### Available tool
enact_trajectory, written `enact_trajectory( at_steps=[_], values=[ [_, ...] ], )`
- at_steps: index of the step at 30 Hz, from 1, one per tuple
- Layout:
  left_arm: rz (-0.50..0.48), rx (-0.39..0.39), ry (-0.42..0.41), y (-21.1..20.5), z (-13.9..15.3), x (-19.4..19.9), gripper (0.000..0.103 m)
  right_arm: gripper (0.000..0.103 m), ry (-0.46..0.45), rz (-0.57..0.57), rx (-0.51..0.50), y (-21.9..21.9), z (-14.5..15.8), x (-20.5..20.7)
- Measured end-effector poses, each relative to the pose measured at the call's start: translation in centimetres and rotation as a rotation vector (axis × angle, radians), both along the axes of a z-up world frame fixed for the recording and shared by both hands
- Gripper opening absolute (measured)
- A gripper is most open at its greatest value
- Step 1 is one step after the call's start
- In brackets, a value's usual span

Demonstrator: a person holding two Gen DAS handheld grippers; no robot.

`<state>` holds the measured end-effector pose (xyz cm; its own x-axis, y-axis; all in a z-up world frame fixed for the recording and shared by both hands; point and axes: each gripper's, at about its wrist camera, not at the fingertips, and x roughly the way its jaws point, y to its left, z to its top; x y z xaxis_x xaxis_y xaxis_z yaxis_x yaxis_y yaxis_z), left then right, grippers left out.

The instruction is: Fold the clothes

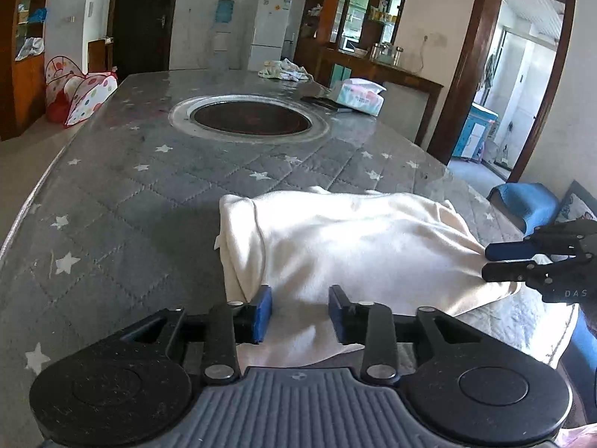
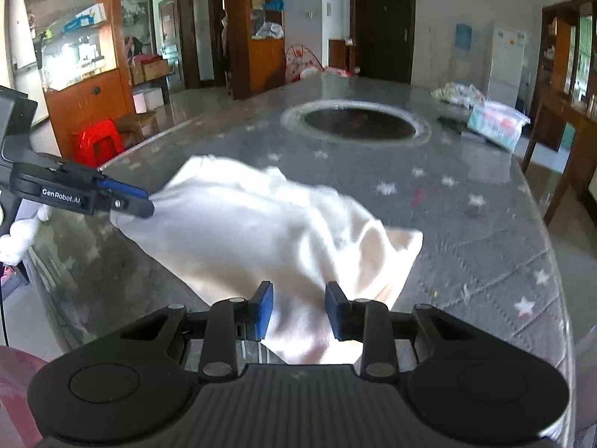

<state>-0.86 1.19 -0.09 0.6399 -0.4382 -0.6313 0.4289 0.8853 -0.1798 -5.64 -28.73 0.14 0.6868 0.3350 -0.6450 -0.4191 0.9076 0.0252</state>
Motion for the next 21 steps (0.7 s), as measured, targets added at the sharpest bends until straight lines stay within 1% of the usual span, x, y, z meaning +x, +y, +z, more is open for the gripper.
enact_trajectory(
  at_steps=[1,3,5,7,9,10,12,13,14,16,20,21],
  values=[
    [0.008,-0.001,-0.002,0.1,0.1,-0.1,0.051,0.033,-0.01,0.003,-0.002,0.1,0.3,-0.1],
    [0.022,0.001,-0.002,0.1,0.3,-0.1,0.053,0.035,-0.019,-0.007,0.002,0.2,0.5,0.0],
    [0.039,-0.004,0.011,0.2,0.4,-0.1,0.062,0.037,-0.027,-0.018,0.006,0.3,0.7,0.2],
    [0.049,-0.004,0.013,0.2,0.4,-0.2,0.064,0.051,-0.034,-0.03,0.02,0.3,0.8,0.2],
    [0.059,0.0,0.014,0.3,0.4,-0.2,0.072,0.055,-0.046,-0.042,0.027,0.6,0.9,0.1],
    [0.067,0.003,0.013,0.3,0.4,-0.3,0.074,0.061,-0.048,-0.044,0.031,0.7,1.0,0.1],
    [0.074,0.004,0.013,0.4,0.4,-0.3,0.075,0.066,-0.051,-0.046,0.039,0.9,1.0,0.2],
    [0.078,0.001,0.015,0.4,0.4,-0.3,0.078,0.067,-0.053,-0.044,0.039,1.1,1.0,0.1],
    [0.081,0.0,0.014,0.4,0.4,-0.3,0.082,0.069,-0.057,-0.039,0.04,1.3,1.0,0.1],
    [0.088,0.003,0.003,0.3,0.5,-0.5,0.088,0.079,-0.068,-0.04,0.044,1.6,1.2,-0.1],
    [0.087,0.001,-0.01,0.3,0.6,-0.8,0.092,0.091,-0.099,-0.037,0.052,2.1,1.6,-0.4],
    [0.087,0.0,-0.011,0.2,0.7,-0.8,0.093,0.095,-0.108,-0.036,0.053,2.2,1.7,-0.5]
  ],
)
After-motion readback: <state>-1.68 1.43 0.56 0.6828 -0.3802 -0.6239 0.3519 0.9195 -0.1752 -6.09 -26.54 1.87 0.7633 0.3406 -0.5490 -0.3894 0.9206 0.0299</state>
